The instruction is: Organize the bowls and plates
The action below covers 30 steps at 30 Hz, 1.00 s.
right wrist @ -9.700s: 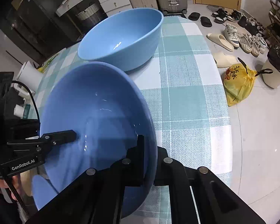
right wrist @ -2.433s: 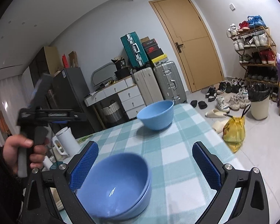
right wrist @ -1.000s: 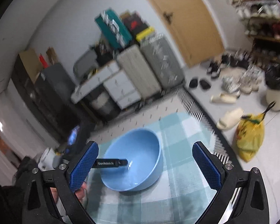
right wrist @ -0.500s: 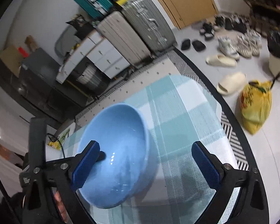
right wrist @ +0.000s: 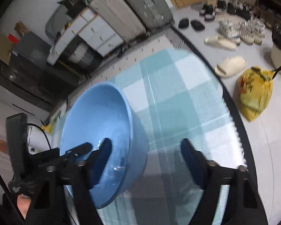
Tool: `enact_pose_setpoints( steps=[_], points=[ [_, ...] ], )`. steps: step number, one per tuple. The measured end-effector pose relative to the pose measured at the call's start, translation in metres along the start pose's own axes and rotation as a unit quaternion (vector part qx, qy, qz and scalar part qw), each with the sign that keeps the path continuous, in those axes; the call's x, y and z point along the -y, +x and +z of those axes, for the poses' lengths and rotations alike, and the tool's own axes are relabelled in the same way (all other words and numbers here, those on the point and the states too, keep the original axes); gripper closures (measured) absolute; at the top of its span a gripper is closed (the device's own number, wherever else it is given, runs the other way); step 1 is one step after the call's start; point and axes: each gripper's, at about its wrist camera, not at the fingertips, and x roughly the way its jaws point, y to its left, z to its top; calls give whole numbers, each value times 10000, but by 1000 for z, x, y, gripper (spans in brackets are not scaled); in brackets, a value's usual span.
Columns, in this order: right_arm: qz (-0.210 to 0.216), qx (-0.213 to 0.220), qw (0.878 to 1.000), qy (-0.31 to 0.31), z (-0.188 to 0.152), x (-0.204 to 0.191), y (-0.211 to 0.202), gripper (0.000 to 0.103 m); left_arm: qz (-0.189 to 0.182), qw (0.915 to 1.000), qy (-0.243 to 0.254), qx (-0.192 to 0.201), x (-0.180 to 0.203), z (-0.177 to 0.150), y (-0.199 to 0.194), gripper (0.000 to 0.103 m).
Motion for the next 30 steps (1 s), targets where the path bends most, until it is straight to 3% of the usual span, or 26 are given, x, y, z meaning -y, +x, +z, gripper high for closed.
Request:
enact_pose_setpoints(
  steps=[2, 8, 17, 30],
  points=[
    [34, -189, 9998, -24, -1, -3, 9, 52, 21, 10000, 33, 10, -1, -2, -1, 97],
    [145, -386, 9991, -32, -6, -6, 20, 83, 12, 10000, 13, 12, -2, -6, -1, 97],
    [-124, -239, 9992, -280, -14, -15, 16, 88, -24, 10000, 10, 28, -1, -13, -5, 97],
    [-83, -164, 9995, -245, -26, -21, -17, 91, -39, 9999, 97, 49, 5, -26, -34, 97]
  ],
)
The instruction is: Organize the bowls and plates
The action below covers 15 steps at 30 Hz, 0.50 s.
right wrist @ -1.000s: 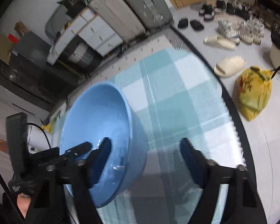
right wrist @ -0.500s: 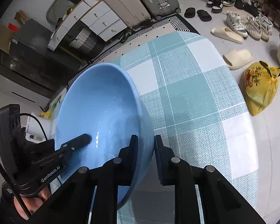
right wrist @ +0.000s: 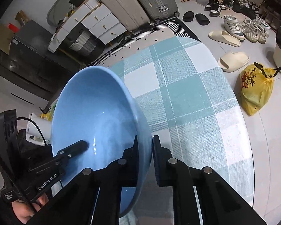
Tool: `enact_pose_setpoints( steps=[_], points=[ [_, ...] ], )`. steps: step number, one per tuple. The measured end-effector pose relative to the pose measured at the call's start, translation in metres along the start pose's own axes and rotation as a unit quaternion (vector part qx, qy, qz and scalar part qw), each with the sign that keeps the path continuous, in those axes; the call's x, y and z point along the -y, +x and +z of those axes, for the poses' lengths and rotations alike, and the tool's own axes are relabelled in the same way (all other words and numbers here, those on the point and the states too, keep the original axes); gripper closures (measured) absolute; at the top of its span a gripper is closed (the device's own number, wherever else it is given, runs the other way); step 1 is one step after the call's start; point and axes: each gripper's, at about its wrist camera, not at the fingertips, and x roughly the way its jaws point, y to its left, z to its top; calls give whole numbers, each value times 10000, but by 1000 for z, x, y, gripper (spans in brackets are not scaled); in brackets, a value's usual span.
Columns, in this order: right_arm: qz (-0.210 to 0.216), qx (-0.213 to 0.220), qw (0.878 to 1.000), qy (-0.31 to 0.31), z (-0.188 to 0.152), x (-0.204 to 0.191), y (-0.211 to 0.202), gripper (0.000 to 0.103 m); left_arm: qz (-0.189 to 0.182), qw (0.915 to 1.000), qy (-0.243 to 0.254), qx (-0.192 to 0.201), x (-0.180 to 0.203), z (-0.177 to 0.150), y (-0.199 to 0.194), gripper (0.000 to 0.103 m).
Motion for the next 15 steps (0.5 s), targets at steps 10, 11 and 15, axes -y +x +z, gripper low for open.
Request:
enact_pose_setpoints(
  steps=[10, 11, 15],
  points=[
    [86, 238, 9995, -163, -33, -28, -62, 92, -89, 9997, -29, 203, 6, -30, -57, 96],
    [97, 268, 9994, -171, -37, -31, -70, 92, -107, 9996, -41, 242, 7, -35, -65, 96],
    [132, 310, 9993, -173, -57, -43, -98, 93, -66, 9994, -43, 352, 16, -56, -92, 96]
  ],
)
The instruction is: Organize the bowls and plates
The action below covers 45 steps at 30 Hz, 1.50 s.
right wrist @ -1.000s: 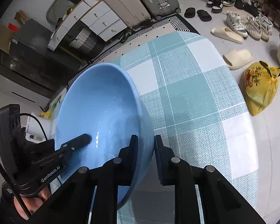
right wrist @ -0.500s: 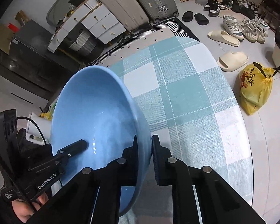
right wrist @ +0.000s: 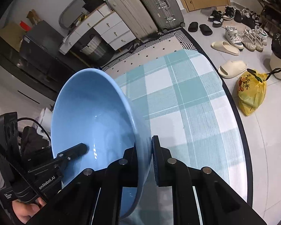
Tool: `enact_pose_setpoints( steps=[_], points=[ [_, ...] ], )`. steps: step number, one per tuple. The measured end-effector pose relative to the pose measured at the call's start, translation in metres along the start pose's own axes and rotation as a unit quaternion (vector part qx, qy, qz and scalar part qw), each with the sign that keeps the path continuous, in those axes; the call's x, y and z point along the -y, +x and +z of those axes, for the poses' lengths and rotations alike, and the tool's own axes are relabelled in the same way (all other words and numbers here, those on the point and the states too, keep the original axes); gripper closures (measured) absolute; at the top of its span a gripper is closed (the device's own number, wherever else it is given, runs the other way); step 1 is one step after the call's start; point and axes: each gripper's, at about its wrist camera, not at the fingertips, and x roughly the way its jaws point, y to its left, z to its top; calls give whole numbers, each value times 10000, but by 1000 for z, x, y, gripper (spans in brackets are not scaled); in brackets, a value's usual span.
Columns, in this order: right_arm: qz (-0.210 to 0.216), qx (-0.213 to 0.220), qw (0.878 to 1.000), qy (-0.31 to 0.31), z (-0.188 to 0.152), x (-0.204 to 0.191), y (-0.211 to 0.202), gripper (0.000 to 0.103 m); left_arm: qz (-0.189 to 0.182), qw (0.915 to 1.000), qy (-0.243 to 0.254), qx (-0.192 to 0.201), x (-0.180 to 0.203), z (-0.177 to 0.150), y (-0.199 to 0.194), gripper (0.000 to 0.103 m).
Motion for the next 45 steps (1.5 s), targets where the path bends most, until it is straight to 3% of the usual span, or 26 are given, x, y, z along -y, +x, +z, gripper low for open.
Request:
enact_pose_setpoints(
  steps=[8, 15, 22, 27, 34, 45],
  points=[
    [33, 51, 10000, -29, -32, -28, -38, 93, 143, 9997, -81, 153, 6, -30, -40, 97],
    [100, 46, 9992, -372, -61, -50, -61, 93, -182, 9981, -463, 357, -9, -62, -68, 97],
    [280, 77, 9988, -382, -97, -61, -79, 93, 3, 9975, -375, 593, -1, -105, -92, 96],
    [345, 133, 9980, -512, -123, -68, -91, 93, -95, 9950, -504, 862, -2, -133, -110, 96],
    [328, 78, 9984, -457, -153, -67, -96, 93, 37, 9949, -346, 950, 10, -161, -119, 96],
    [249, -178, 9985, -461, -189, -60, -93, 93, -107, 9962, -361, 791, 14, -194, -117, 96]
  ],
)
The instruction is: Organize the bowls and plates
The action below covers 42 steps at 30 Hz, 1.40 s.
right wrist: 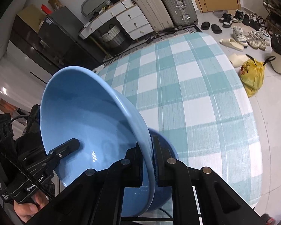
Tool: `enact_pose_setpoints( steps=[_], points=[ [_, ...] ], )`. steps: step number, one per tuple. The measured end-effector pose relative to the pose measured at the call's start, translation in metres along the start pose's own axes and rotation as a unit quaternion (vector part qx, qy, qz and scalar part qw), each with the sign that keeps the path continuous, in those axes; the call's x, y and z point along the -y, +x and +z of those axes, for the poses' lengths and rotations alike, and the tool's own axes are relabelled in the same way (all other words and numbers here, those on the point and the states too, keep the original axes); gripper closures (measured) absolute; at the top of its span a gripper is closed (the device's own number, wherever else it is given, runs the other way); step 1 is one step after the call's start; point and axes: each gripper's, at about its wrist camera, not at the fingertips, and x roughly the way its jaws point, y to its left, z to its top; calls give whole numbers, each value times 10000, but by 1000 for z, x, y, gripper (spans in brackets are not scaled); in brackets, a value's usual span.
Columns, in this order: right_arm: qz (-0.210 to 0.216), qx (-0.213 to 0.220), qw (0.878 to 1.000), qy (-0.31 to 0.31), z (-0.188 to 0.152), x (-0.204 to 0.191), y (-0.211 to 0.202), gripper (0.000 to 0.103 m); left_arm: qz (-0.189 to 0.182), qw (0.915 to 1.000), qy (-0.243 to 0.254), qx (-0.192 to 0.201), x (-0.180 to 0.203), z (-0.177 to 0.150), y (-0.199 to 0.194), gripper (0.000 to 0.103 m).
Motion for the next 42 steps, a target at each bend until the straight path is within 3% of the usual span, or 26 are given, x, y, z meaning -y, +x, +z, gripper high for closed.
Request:
enact_pose_setpoints(
  steps=[7, 23, 28, 42],
  points=[
    [13, -131, 9999, 25, -15, 5, 12, 93, -1, 9998, -6, -185, -2, -21, 10, 96],
    [-28, -374, 9992, 124, -31, 15, 35, 93, -158, 9997, -87, -134, -7, -41, 19, 95],
    [258, -333, 9982, 417, -31, 24, 35, 93, -239, 9995, -160, -127, -12, -42, 25, 95],
    [-89, -403, 9989, 218, -40, 27, 51, 93, -163, 9996, -106, -223, -15, -49, 46, 95]
  ],
)
